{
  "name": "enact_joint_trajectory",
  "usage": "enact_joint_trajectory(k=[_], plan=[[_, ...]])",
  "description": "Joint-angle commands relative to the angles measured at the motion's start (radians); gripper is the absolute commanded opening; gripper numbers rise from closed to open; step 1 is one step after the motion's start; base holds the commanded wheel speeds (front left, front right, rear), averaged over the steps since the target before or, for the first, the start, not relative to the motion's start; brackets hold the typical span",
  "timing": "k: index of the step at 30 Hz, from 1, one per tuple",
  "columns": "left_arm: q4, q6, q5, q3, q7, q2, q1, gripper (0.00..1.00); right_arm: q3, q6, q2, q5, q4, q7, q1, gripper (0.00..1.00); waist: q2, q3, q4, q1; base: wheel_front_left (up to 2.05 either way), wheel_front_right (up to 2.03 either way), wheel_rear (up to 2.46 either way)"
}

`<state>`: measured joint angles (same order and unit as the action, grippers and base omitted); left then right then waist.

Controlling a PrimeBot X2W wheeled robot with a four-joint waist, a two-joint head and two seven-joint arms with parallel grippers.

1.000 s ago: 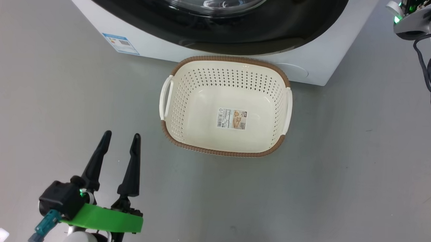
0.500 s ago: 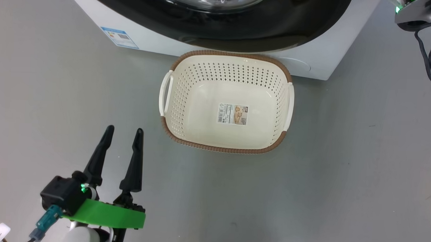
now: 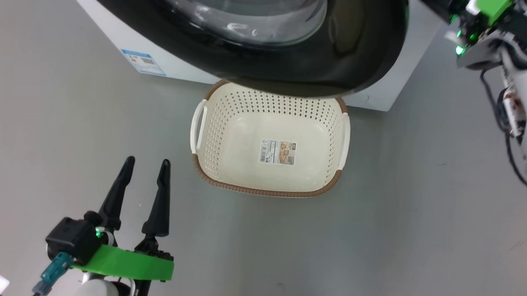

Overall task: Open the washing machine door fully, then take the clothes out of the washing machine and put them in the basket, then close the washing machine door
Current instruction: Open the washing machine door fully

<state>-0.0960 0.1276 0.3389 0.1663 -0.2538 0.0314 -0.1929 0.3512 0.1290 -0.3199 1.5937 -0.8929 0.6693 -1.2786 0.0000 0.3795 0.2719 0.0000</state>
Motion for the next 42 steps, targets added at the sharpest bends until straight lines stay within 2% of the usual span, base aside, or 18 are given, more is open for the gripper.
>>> enact_joint_trajectory(k=[1, 22, 32, 42], plan=[[0.018, 0.003, -0.004, -0.039, -0.008, 0.019, 0.007, 1.0, 0.017, 0.002, 0.036, -0.009, 0.046, 0.017, 0.042, 0.0, 0.0, -0.014, -0.011, 0.0, 0.0, 0.0, 0.0], [0.008, -0.005, -0.034, -0.08, -0.008, 0.019, 0.121, 1.0, 0.102, 0.002, 0.052, -0.014, 0.312, 0.091, 0.362, 0.0, 0.0, -0.175, -0.025, 0.0, 0.0, 0.0, 0.0], [0.009, -0.013, -0.034, -0.076, -0.008, 0.019, 0.173, 1.0, 0.138, 0.002, 0.08, -0.013, 0.402, 0.103, 0.472, 0.0, 0.0, -0.231, 0.004, 0.0, 0.0, 0.0, 0.0], [0.01, -0.023, -0.036, -0.062, -0.008, 0.019, 0.201, 1.0, 0.19, 0.002, 0.119, -0.031, 0.49, 0.106, 0.551, 0.0, 0.0, -0.258, 0.063, 0.0, 0.0, 0.0, 0.0]])
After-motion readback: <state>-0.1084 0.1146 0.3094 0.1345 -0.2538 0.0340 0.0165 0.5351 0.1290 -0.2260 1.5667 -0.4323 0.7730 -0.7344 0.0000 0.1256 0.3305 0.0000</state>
